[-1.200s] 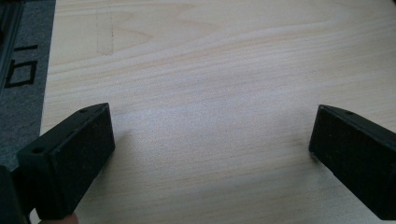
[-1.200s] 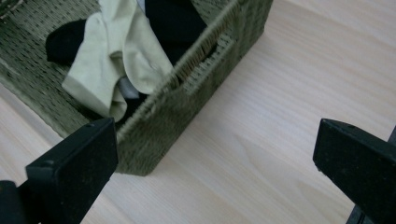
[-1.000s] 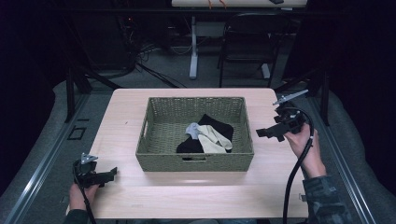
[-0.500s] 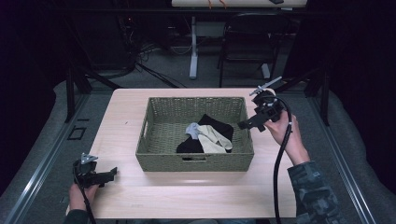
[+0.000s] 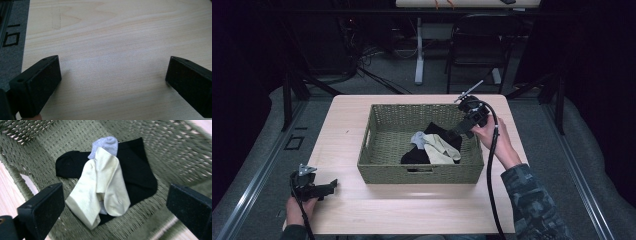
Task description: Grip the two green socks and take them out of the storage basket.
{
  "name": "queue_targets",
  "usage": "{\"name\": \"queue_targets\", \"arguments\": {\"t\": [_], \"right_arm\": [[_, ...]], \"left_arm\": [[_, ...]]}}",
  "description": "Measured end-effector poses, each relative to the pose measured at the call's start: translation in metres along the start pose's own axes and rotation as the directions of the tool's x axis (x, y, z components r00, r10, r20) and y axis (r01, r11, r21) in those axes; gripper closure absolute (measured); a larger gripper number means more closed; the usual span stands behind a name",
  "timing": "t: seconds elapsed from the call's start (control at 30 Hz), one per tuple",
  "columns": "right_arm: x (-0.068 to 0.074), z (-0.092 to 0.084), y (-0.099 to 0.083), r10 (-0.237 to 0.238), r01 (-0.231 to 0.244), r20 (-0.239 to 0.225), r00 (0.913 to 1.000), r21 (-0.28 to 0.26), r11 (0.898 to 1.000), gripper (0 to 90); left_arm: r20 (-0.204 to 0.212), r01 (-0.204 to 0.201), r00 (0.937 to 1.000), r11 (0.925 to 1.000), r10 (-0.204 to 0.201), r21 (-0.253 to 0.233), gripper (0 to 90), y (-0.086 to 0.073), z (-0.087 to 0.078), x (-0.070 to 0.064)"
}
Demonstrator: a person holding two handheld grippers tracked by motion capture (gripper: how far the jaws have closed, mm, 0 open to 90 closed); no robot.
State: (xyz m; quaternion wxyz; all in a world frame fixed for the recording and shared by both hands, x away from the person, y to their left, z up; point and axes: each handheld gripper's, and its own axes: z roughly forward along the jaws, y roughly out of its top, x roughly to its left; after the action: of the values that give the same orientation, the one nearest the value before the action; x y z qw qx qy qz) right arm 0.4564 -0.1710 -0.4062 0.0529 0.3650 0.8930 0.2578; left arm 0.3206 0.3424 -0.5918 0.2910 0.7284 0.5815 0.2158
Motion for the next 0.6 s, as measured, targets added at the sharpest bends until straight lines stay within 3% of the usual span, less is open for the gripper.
{"name": "queue_targets", "arguments": {"t": [0.13,0.4,0.6], "right_arm": [[0.003,0.015,0.007,-0.008,0.008,-0.011,0.9999,0.019,1.0,9.7],[0.008,0.043,0.017,-0.014,0.015,-0.011,0.9998,0.081,0.997,10.0],[0.009,0.063,0.019,0.003,-0.003,-0.003,1.0,0.119,0.993,15.9]], "left_arm": [[0.0,0.0,1.0,1.0,0.0,0.0,0.0,0.0,0.0,0.0],[0.0,0.0,1.0,1.0,0.0,0.0,0.0,0.0,0.0,0.0],[0.0,0.0,1.0,1.0,0.0,0.0,0.0,0.0,0.0,0.0]]}}
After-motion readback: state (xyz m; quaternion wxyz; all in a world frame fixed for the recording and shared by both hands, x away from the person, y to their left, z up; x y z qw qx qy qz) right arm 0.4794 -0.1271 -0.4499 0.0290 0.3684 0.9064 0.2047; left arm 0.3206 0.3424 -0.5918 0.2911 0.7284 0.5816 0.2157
